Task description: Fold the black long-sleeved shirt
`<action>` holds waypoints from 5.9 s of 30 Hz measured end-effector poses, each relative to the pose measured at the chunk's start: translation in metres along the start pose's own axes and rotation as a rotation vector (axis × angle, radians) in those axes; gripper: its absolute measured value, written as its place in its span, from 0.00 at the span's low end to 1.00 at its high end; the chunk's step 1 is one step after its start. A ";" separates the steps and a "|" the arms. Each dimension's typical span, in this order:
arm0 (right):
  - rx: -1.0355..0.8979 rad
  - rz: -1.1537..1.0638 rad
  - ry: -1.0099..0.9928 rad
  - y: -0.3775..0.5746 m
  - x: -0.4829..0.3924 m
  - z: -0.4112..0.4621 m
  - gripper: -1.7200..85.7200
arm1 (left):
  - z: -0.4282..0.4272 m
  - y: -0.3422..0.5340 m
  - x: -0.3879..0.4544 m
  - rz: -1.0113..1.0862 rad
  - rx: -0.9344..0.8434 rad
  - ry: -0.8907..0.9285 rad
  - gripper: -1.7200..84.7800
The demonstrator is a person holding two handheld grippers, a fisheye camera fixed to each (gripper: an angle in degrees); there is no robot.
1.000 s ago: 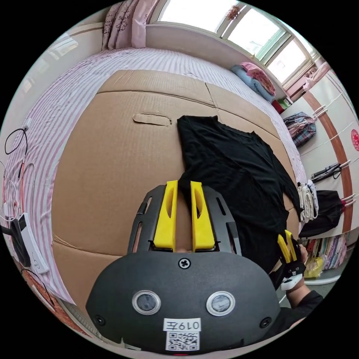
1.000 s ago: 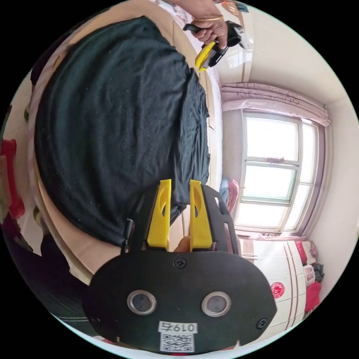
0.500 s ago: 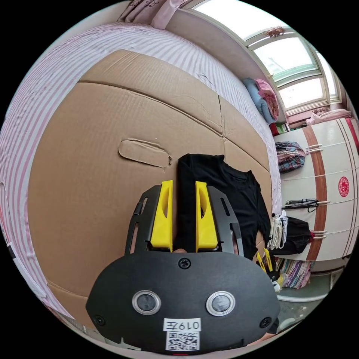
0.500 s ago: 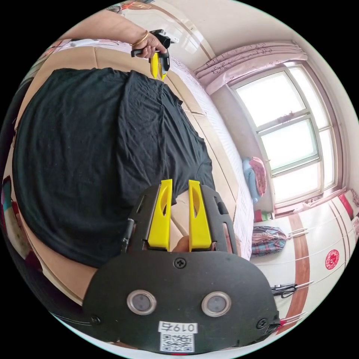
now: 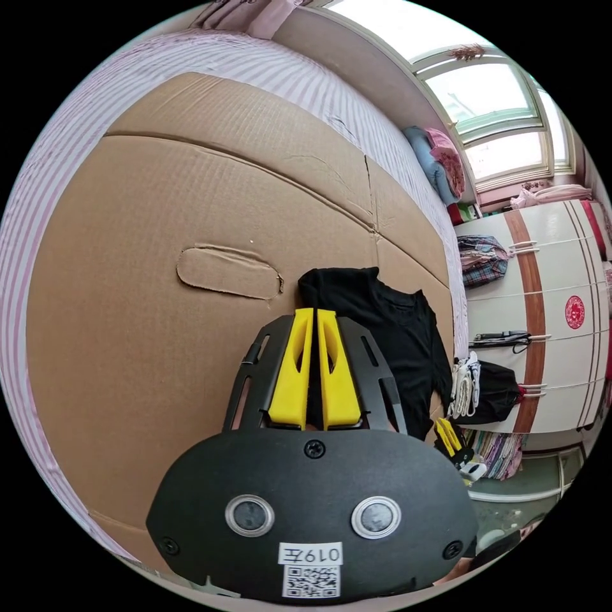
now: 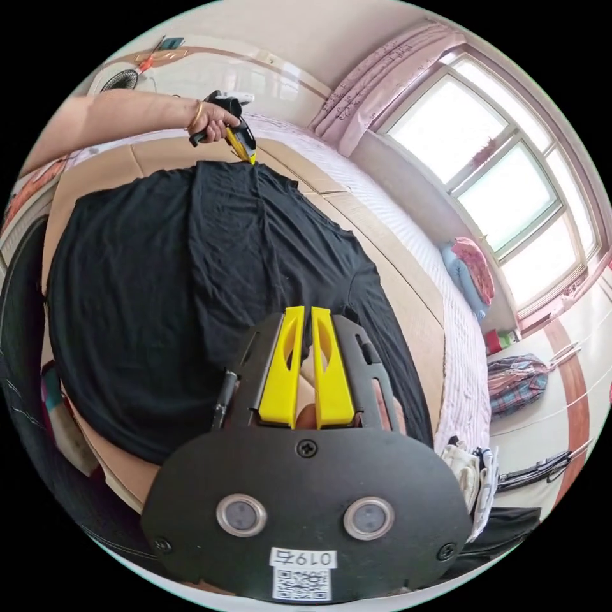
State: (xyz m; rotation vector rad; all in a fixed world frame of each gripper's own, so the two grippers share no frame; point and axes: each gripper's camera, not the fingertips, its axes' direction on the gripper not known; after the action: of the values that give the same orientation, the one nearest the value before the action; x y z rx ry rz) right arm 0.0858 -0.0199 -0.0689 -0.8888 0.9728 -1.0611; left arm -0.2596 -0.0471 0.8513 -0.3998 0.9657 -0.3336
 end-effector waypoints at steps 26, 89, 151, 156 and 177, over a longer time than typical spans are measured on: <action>-0.044 0.091 -0.095 0.034 0.072 -0.057 0.07 | 0.011 0.001 -0.055 0.020 -0.005 0.098 0.13; 0.038 -0.164 -0.499 -0.299 0.373 -0.043 0.06 | 0.018 0.059 0.290 0.976 0.112 -0.220 0.04; 0.045 -0.084 -0.501 -0.479 0.526 -0.064 0.07 | 0.087 -0.055 0.345 0.957 0.084 -0.214 0.03; -0.009 -0.149 -0.513 -0.471 0.524 -0.062 0.08 | 0.075 -0.056 0.320 0.989 0.029 -0.198 0.03; -0.030 -0.194 -0.471 -0.484 0.507 -0.063 0.01 | 0.112 -0.050 0.297 1.026 -0.039 -0.344 0.03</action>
State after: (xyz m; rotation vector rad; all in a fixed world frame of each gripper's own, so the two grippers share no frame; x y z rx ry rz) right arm -0.0150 -0.6352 0.2566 -1.2096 0.5167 -0.9384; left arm -0.0131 -0.2033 0.7169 0.0407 0.7280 0.6678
